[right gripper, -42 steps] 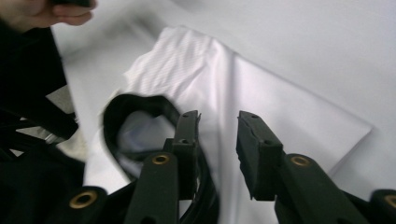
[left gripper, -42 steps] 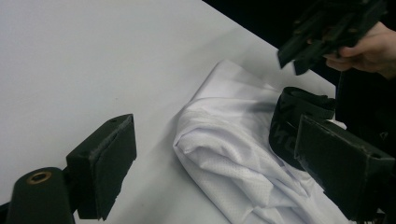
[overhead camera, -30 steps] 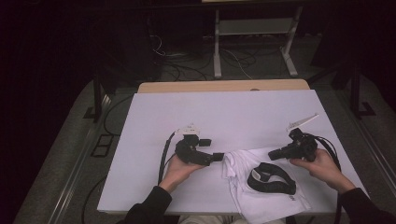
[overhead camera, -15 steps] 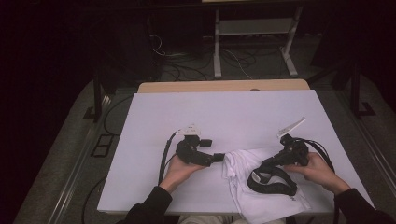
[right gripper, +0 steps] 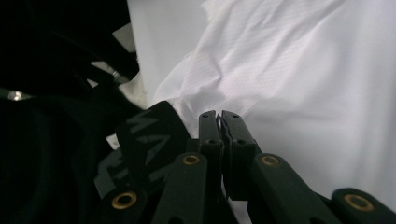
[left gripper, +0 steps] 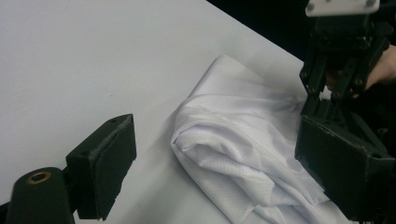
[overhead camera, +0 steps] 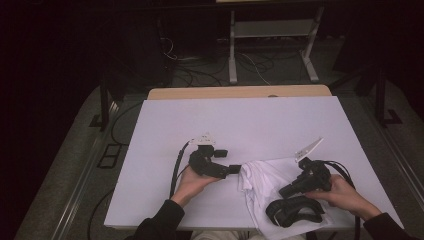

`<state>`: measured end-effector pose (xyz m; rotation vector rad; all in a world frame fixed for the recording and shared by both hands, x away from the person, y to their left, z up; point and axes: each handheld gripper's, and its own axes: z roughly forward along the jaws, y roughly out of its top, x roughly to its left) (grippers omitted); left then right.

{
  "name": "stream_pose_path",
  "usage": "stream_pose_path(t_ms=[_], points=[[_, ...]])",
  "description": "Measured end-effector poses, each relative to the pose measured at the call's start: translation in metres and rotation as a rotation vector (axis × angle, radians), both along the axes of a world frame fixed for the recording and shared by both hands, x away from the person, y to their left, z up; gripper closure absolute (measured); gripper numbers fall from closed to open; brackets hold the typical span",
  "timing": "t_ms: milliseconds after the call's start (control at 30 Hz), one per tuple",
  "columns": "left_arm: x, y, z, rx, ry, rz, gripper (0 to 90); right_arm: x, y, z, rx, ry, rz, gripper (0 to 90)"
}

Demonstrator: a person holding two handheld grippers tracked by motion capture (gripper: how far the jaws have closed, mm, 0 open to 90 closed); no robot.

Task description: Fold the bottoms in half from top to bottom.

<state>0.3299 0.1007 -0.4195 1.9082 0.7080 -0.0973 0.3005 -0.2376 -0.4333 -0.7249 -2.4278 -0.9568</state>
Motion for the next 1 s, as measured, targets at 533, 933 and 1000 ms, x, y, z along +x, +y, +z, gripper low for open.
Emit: stream_pose_path(t_ms=[533, 933, 1000], points=[[0.001, -0.005, -0.004, 0.019, 0.014, -0.004, 11.4, -0.025, 0.018, -0.007, -0.041, 0.034, 0.147, 86.6], [0.008, -0.013, -0.006, 0.031, 0.049, 0.018, 11.3, -0.031, 0.024, -0.012, -0.108, 0.016, 0.198, 88.5], [0.010, -0.018, -0.006, 0.035, 0.054, 0.019, 11.3, -0.031, 0.024, -0.012, -0.110, 0.018, 0.206, 88.5]])
